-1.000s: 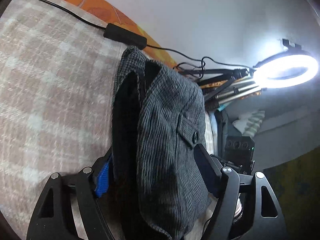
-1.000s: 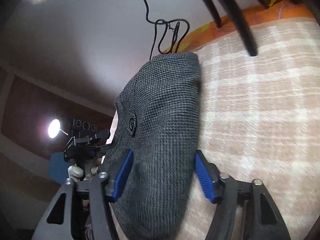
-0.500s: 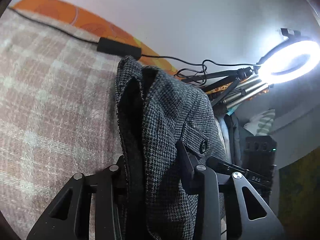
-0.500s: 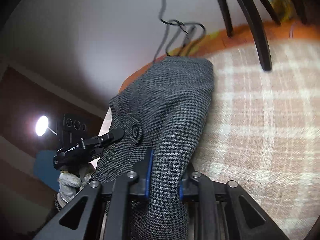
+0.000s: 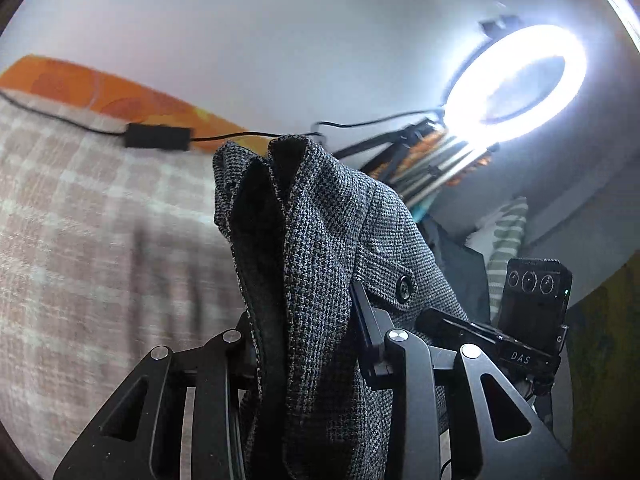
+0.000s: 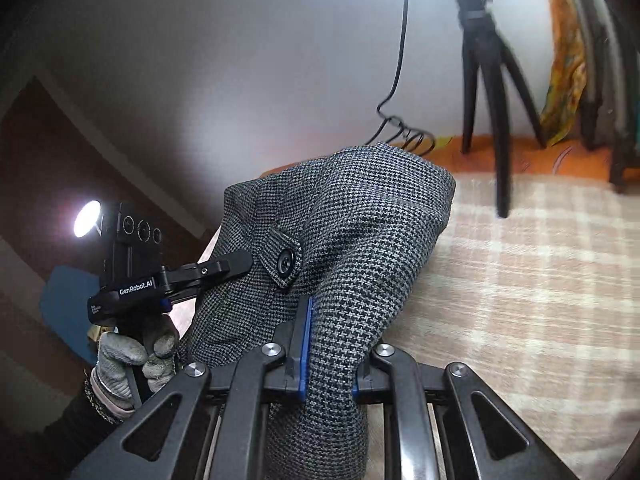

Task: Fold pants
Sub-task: 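Carry the folded shorts with both tools and lower them onto the trouser stack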

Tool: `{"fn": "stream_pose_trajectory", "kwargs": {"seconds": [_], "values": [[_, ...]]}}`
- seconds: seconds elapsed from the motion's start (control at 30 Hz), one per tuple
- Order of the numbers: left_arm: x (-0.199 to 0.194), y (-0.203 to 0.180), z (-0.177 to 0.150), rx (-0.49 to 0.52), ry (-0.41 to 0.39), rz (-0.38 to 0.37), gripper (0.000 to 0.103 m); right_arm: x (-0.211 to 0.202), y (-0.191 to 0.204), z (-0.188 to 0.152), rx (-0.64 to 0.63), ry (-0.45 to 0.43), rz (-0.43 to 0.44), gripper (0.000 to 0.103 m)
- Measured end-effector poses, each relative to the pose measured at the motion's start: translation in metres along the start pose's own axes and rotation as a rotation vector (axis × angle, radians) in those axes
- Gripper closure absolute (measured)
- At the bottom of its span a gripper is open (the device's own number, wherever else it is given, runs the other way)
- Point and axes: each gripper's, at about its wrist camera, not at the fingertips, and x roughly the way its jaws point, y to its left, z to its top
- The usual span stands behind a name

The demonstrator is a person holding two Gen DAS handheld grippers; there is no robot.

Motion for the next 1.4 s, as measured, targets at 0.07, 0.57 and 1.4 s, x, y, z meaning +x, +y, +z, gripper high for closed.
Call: {"fn": "stream_pose_trajectory", "kwargs": {"seconds": [0.07, 0.57, 1.4], "values": [[0.005, -0.016, -0.001, 0.02, -0.002, -0.015, 0.071, -0.007, 0.006, 0.006, -0.01, -0.015, -0.017, 0.09], [0.089, -0.153, -0.005, 0.194, 0.044, -0.169, 0.071, -0.153, -0.012, -0.009, -0.054, -0.151, -0.2, 0.091], [0.251, -0.306, 0.017, 0.322, 0.073, -0.298, 0.072, -0.337, -0.174, 0.023, -0.109, -0.246, -0.498, 0.091]]}}
